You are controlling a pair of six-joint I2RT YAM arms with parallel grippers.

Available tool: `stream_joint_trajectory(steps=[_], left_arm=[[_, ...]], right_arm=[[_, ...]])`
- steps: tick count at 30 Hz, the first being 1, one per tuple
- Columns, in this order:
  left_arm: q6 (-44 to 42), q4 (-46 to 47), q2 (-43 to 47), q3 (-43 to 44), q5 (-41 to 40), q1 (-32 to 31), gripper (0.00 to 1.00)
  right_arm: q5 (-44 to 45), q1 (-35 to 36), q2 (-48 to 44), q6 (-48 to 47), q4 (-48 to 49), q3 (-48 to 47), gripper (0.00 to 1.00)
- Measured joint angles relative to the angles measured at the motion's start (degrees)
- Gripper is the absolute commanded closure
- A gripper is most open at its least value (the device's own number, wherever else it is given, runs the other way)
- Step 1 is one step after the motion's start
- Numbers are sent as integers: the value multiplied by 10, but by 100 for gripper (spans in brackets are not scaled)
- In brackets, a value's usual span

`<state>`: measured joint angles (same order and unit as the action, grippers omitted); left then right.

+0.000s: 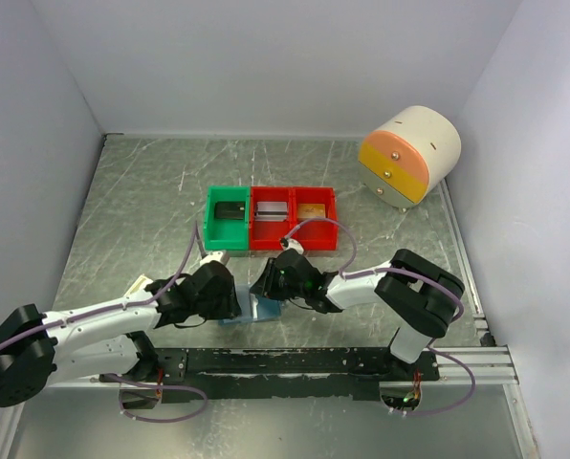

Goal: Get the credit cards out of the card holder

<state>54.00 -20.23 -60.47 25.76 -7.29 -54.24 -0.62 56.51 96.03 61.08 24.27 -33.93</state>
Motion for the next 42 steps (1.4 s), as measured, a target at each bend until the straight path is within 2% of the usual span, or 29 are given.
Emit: stream_joint_trajectory(steps=[7,9,24,35,42], left_arm=[[-9,5,-2,0,10,0,48],[-14,13,-12,0,20,0,44],[-60,-24,-89,68,39,0,41],[-82,-2,-96,115,42,-2,48],[-93,2,-115,117,52,-3,45]], right_arm=[[-3,0,-1,0,16,6,68],[-5,0,-1,0,23,9,67],[-7,0,0,4,38,16,65],[-9,-1,0,5,43,18,65],[-10,-2,-1,7,44,19,64]])
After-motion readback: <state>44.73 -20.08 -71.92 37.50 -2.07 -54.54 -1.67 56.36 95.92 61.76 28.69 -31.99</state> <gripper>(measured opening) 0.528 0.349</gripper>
